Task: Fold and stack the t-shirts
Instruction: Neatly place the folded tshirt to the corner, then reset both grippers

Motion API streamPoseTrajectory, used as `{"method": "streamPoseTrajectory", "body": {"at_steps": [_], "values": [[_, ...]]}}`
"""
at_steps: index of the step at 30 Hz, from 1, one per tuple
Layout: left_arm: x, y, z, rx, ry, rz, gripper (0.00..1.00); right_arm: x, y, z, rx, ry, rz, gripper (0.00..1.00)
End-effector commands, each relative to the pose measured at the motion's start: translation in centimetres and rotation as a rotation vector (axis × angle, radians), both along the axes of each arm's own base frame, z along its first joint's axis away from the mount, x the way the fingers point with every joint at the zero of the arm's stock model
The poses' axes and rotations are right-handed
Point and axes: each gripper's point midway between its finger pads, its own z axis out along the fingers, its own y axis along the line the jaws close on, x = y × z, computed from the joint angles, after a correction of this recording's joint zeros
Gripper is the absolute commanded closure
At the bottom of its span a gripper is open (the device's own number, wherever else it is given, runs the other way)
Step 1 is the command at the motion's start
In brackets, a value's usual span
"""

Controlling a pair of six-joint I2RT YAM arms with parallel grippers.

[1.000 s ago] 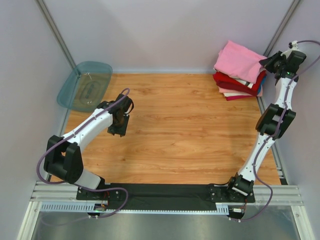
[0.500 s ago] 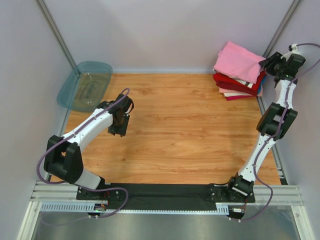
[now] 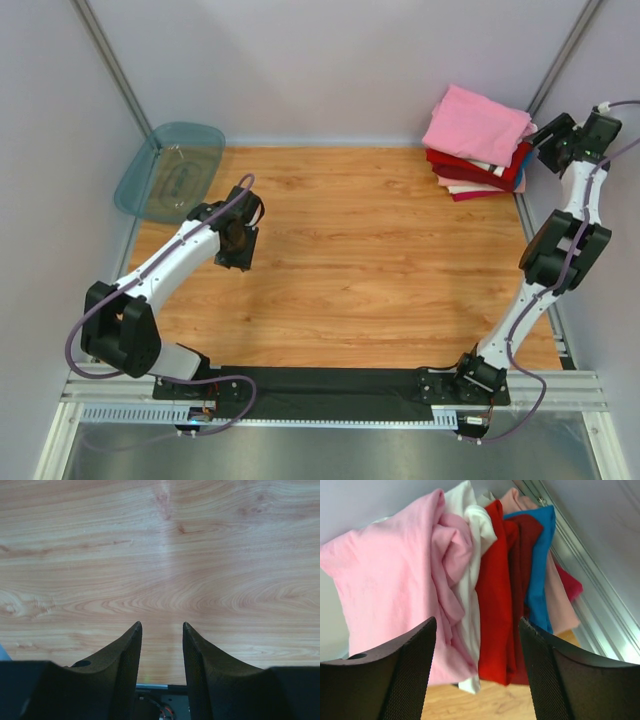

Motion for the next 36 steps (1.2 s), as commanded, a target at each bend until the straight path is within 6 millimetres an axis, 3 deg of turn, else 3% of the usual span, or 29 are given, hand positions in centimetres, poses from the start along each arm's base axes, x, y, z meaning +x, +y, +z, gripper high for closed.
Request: {"method": "streamPoseTrajectory", "body": {"at_steps": [1,3,4,5,7,8,11,12,14,15,16,18,19,20,21,22,23,24,25,26,28,29,30,31,32,34,36], "values": [[0.1,-0.5,1.3,-0.035,-0.037,-0.023,0.55,-10.9,-15.3,7.4,-0.007,-0.081,-0.606,0.32],[0.0,-0.6,1.6,-0.044,-0.044,-0.027,0.55,-12.4,-14.9,10.1,-0.011,-0.119,-0.647,0.32],[0.0,-0.7,1.6,-0.048,-0.047,-0.028,0.55,-12.3,-14.9,9.9,-0.010,-0.119,-0.644,0.32],[0.0,-0.7,1.7,-0.051,-0.051,-0.030,0.55,-13.0,-14.1,12.6,-0.019,-0.169,-0.643,0.32],[0.0,-0.8,1.9,-0.057,-0.058,-0.031,0.55,-13.2,-12.9,15.1,-0.009,-0.231,-0.615,0.32],[0.0,-0.8,2.0,-0.062,-0.059,-0.033,0.55,-13.7,-11.9,17.5,0.003,-0.283,-0.607,0.32],[0.0,-0.9,2.1,-0.069,-0.062,-0.036,0.55,-13.9,-9.1,20.9,0.033,-0.370,-0.527,0.31],[0.0,-0.9,2.2,-0.071,-0.067,-0.036,0.55,-14.1,-7.1,22.9,0.044,-0.410,-0.480,0.30],[0.0,-1.0,2.3,-0.074,-0.072,-0.037,0.55,-14.1,-5.0,24.1,0.061,-0.436,-0.428,0.30],[0.0,-0.9,2.4,-0.074,-0.077,-0.037,0.55,-14.0,-2.5,25.6,0.073,-0.466,-0.363,0.29],[0.1,-0.9,2.5,-0.075,-0.080,-0.038,0.55,-14.0,-1.1,26.2,0.074,-0.477,-0.324,0.29],[0.1,-0.9,2.8,-0.075,-0.091,-0.039,0.55,-12.9,3.5,26.0,0.093,-0.466,-0.205,0.28],[0.3,-0.9,3.0,-0.075,-0.104,-0.039,0.55,-13.3,5.8,26.6,0.082,-0.467,-0.164,0.28],[0.3,-0.7,3.1,-0.068,-0.113,-0.037,0.55,-12.4,9.4,26.5,0.088,-0.461,-0.086,0.28],[0.5,-0.6,3.6,-0.069,-0.135,-0.036,0.55,-12.1,11.4,25.2,0.094,-0.435,-0.049,0.27],[0.5,-0.6,3.8,-0.071,-0.148,-0.035,0.55,-12.5,13.7,25.6,0.070,-0.444,-0.001,0.27],[0.6,-0.7,4.0,-0.079,-0.158,-0.039,0.55,-12.2,18.1,25.4,0.076,-0.441,0.092,0.27],[0.7,-0.7,4.5,-0.090,-0.182,-0.041,0.55,-11.9,20.3,23.7,0.080,-0.411,0.134,0.26],[0.8,-0.7,4.7,-0.093,-0.193,-0.042,0.55,-12.4,22.6,23.8,0.041,-0.420,0.195,0.26],[0.8,-0.5,4.9,-0.084,-0.207,-0.034,0.55,-12.5,27.3,22.8,0.045,-0.401,0.292,0.25],[1.1,0.1,5.8,-0.073,-0.257,-0.019,0.55,-13.0,31.4,19.8,0.031,-0.338,0.380,0.25],[1.3,0.8,6.4,-0.042,-0.288,0.006,0.55,-14.2,36.5,18.9,0.005,-0.326,0.491,0.25],[1.4,1.3,7.3,-0.033,-0.330,0.022,0.56,-14.8,38.5,17.8,-0.006,-0.307,0.534,0.25],[1.5,1.8,7.8,-0.018,-0.359,0.038,0.56,-15.5,40.5,15.4,-0.022,-0.270,0.585,0.25],[1.6,2.9,8.4,0.024,-0.398,0.068,0.56,-17.1,44.1,14.2,-0.057,-0.260,0.681,0.24],[1.7,4.1,9.7,0.048,-0.487,0.103,0.55,-18.6,46.3,10.2,-0.096,-0.185,0.730,0.24],[1.9,4.3,11.1,0.026,-0.577,0.111,0.53,-20.6,49.0,8.0,-0.085,-0.160,0.787,0.23]]}}
